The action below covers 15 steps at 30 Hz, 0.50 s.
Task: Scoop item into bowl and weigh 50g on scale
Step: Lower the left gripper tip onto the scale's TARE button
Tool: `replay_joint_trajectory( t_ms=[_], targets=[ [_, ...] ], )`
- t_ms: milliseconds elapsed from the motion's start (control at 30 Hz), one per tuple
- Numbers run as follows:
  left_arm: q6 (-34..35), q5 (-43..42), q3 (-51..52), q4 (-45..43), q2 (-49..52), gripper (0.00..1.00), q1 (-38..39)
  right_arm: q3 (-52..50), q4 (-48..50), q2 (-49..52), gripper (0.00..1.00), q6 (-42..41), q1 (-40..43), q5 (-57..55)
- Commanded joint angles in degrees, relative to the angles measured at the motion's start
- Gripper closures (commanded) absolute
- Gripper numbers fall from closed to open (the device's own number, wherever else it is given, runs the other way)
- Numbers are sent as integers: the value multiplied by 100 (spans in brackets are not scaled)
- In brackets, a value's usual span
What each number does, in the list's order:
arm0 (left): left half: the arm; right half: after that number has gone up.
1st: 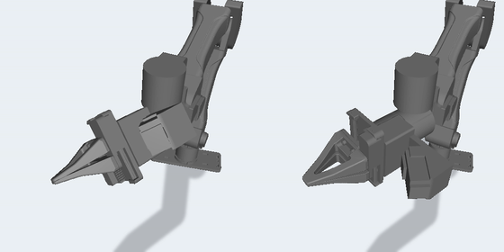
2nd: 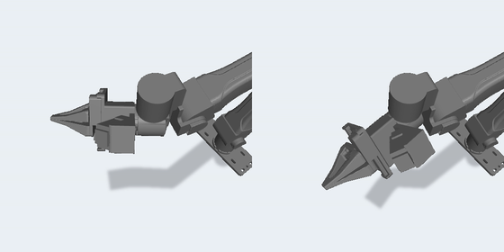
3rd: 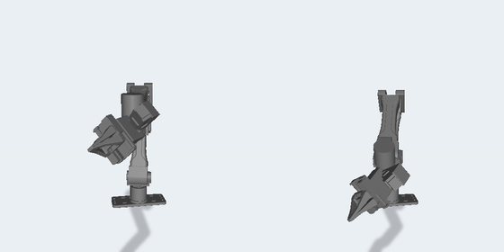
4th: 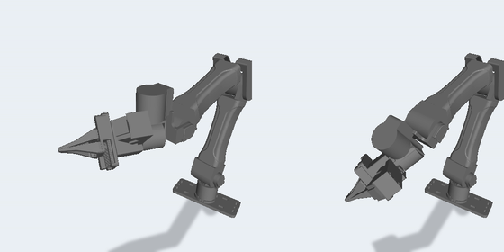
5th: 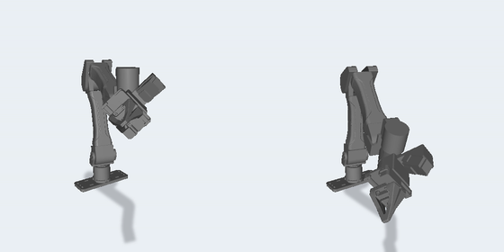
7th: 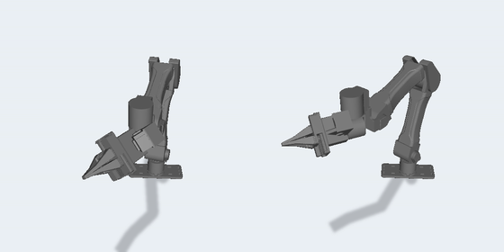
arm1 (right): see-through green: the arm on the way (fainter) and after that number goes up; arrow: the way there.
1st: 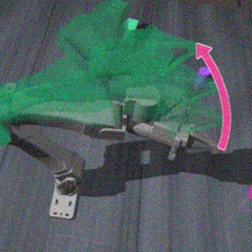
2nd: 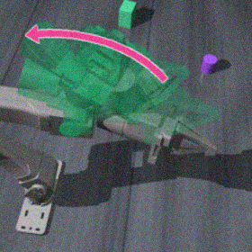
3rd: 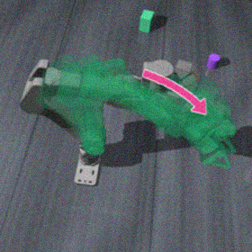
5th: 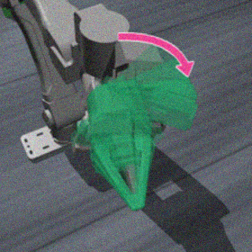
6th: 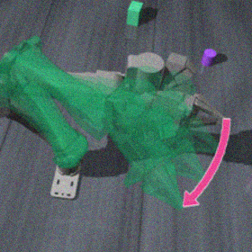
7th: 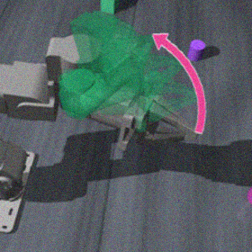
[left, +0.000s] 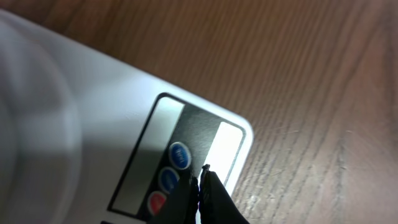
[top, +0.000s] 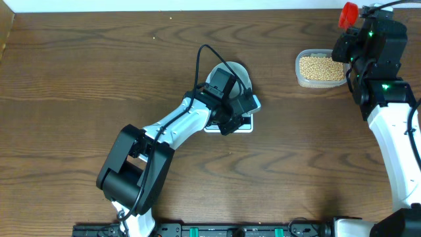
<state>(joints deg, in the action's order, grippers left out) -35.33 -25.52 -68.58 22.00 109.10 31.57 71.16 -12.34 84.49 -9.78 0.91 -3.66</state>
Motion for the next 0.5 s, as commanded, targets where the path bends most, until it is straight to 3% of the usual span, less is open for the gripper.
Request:
replay_joint_trajectory(
  t_ms=[0, 467],
  targets=[
    [225, 264, 13, -20, 26, 93, -33, 114, 13, -20, 99, 87, 28, -68],
    [702, 527, 11, -186, 33, 93, -33, 114, -33, -20, 99, 90, 28, -68]
  ],
)
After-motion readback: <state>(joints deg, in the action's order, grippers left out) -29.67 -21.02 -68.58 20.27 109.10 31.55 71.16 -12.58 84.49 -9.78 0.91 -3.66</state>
